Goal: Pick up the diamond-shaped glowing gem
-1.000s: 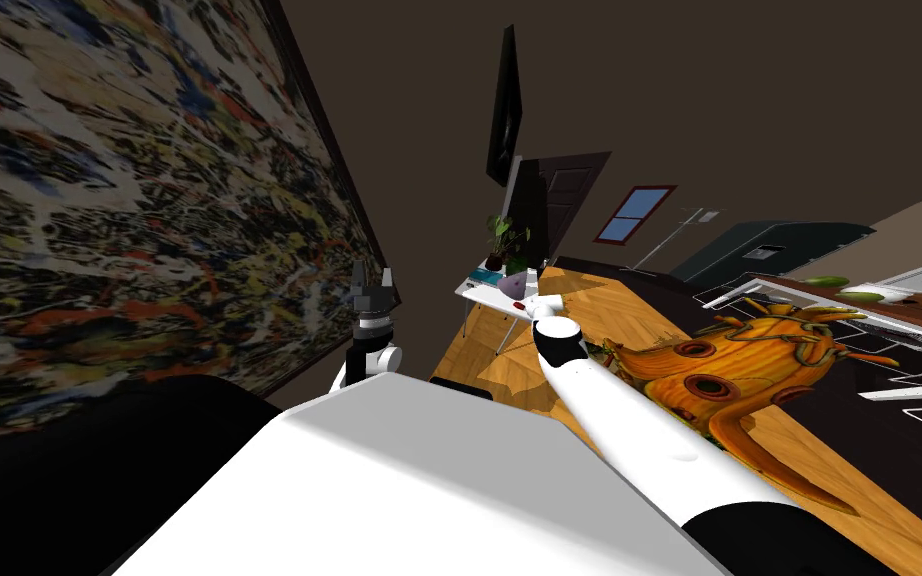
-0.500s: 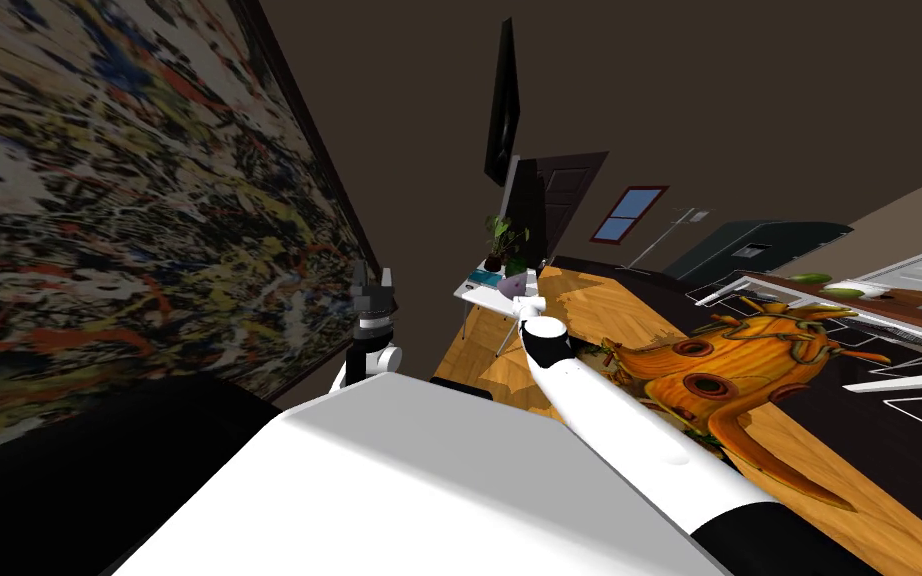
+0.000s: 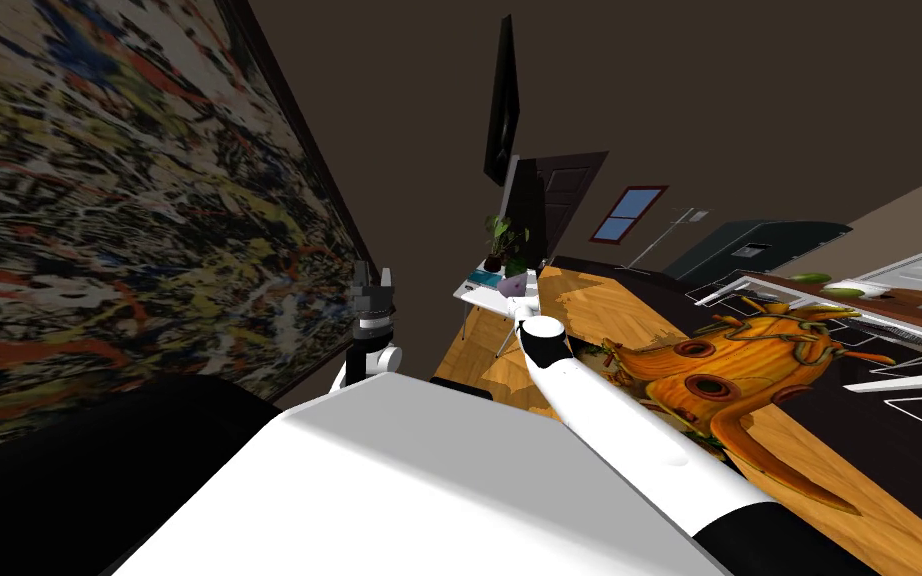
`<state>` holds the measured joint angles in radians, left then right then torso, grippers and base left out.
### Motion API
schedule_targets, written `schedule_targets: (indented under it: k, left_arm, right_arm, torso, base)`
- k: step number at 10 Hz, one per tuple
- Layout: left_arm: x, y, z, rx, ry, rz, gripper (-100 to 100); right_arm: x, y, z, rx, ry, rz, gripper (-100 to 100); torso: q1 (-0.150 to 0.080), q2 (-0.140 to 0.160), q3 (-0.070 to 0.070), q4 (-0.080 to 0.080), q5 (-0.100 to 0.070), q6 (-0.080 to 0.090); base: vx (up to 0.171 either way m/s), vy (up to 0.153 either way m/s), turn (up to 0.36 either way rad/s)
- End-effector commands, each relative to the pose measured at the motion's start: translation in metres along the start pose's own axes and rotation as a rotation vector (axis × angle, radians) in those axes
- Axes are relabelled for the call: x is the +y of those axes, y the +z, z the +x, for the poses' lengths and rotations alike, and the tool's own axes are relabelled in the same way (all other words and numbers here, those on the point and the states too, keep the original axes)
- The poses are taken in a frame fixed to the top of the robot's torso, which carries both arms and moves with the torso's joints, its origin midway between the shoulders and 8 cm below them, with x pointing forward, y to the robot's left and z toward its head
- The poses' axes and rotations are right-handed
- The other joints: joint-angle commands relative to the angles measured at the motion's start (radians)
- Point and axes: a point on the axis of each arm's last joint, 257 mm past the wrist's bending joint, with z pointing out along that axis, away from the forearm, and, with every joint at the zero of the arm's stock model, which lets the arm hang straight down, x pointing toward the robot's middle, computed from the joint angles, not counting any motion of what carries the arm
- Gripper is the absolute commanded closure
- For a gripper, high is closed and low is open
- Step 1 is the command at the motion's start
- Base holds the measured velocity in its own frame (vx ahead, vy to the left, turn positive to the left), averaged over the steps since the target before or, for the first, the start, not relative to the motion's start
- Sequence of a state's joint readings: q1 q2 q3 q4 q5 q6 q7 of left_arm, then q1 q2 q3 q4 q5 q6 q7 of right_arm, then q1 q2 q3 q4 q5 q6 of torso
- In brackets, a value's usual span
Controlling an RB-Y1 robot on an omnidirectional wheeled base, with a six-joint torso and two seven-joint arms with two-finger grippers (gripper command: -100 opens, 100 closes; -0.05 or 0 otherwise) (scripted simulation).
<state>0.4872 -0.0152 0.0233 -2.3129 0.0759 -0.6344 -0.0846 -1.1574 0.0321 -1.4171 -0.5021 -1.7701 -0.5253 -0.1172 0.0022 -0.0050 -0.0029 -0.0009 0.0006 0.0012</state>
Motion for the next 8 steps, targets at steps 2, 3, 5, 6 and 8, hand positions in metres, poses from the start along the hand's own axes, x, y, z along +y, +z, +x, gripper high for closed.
schedule_targets:
  k: [2, 3, 5, 6, 8]
  left_arm:
    - [0.0, 0.0, 0.0, 0.0, 0.0, 0.0, 0]
    - [0.0, 0.0, 0.0, 0.0, 0.0, 0.0, 0]
    - [0.0, 0.0, 0.002, 0.003, -0.005, 0.001, 0]
    - [0.0, 0.001, 0.003, 0.004, -0.007, 0.002, 0]
    - [0.0, 0.001, 0.003, 0.004, -0.008, 0.002, 0]
  right_arm:
    - [0.0, 0.0, 0.001, 0.001, -0.005, 0.001, 0]
    - [0.004, 0.005, 0.019, 0.024, 0.021, -0.009, -100]
    - [0.014, 0.014, 0.057, 0.069, 0.07, -0.027, -100]
    - [0.016, 0.014, 0.053, 0.063, 0.071, -0.029, -100]
    - [0.02, 0.017, 0.075, 0.092, 0.094, -0.035, -100]
  torso:
    - [0.0, 0.0, 0.0, 0.0, 0.0, 0.0]
    - [0.0, 0.0, 0.0, 0.0, 0.0, 0.0]
    - [0.004, 0.005, 0.003, 0.001, 0.002, -0.006]
    - [0.009, 0.009, 0.005, 0.001, 0.004, -0.008]
    - [0.013, 0.007, 0.004, 0.0, 0.004, -0.008]
  base:
    - [0.0, 0.0, 0.0]
    - [-0.018, -0.02, 0.197]
    - [-0.041, -0.052, 0.349]
    - [-0.046, -0.043, 0.162]
    - [-0.024, -0.003, 0.108]
